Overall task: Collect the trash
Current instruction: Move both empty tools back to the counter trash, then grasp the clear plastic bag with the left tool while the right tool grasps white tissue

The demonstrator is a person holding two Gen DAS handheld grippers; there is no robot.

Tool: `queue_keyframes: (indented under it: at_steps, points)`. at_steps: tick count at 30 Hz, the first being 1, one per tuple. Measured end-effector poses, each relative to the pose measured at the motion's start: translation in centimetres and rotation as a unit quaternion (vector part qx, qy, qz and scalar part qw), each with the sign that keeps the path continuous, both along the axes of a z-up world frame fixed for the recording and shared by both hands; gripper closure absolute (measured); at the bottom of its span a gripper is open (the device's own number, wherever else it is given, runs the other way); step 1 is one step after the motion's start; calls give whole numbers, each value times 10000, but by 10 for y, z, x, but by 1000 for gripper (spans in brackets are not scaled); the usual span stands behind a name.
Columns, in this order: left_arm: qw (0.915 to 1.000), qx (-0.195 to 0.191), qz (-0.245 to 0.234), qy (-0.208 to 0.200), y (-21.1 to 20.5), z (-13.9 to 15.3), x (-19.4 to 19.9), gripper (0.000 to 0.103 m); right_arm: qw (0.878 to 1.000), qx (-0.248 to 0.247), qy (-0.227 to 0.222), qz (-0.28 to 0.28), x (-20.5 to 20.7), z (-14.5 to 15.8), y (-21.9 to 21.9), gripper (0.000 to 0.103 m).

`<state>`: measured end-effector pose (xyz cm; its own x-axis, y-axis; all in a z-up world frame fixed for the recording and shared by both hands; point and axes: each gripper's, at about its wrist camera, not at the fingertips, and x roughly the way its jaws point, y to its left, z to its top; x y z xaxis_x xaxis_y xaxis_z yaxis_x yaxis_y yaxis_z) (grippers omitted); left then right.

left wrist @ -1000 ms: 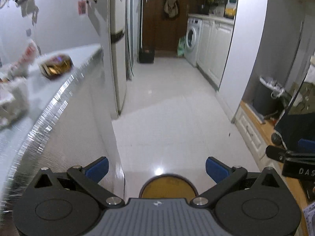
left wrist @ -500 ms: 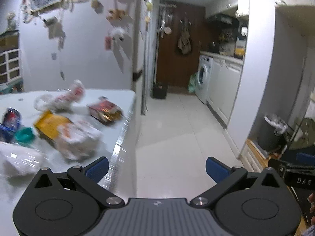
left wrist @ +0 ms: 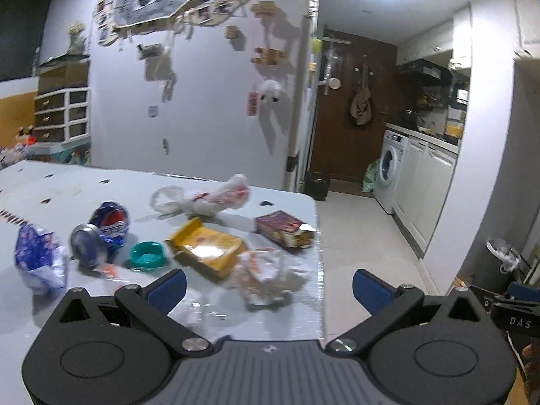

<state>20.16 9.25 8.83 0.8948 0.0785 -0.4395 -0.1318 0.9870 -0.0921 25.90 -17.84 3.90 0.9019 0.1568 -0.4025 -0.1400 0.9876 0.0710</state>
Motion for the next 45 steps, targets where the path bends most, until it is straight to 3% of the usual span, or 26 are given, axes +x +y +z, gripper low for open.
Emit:
queue_keyframes:
  at_steps: [6, 14, 21, 23, 30, 35, 37, 39, 45]
  points:
    - [9998, -190, 107, 22, 41, 0, -3, 0, 9992, 291, -94, 269, 6, 4, 42, 0]
    - [9994, -182, 270, 133, 81, -5, 0, 0, 9968, 421, 141, 661, 25, 1, 102, 0]
    - [9984, -493, 158, 211, 105, -18, 6, 4, 9915, 541, 87, 1180, 37, -2, 144, 0]
    - [9976, -640, 94, 235, 111, -22, 9, 12, 9895, 554, 110, 1329, 43, -5, 156, 0]
    - [9866, -1600, -61, 326, 141, -37, 19, 23, 9809, 328, 406, 1874, 68, -13, 200, 0]
    - [9803, -1940, -104, 351, 149, -45, 26, 31, 9788, 84, 582, 1961, 80, -18, 221, 0]
    - [9771, -2092, -110, 378, 151, -48, 30, 31, 9795, 151, 583, 1920, 82, -22, 221, 4]
    - [9735, -2250, -91, 386, 153, -52, 34, 34, 9794, 214, 644, 1901, 86, -26, 220, 19]
    - [9679, -2484, 111, 368, 156, -62, 40, 54, 9777, 366, 728, 1935, 90, -35, 217, 45]
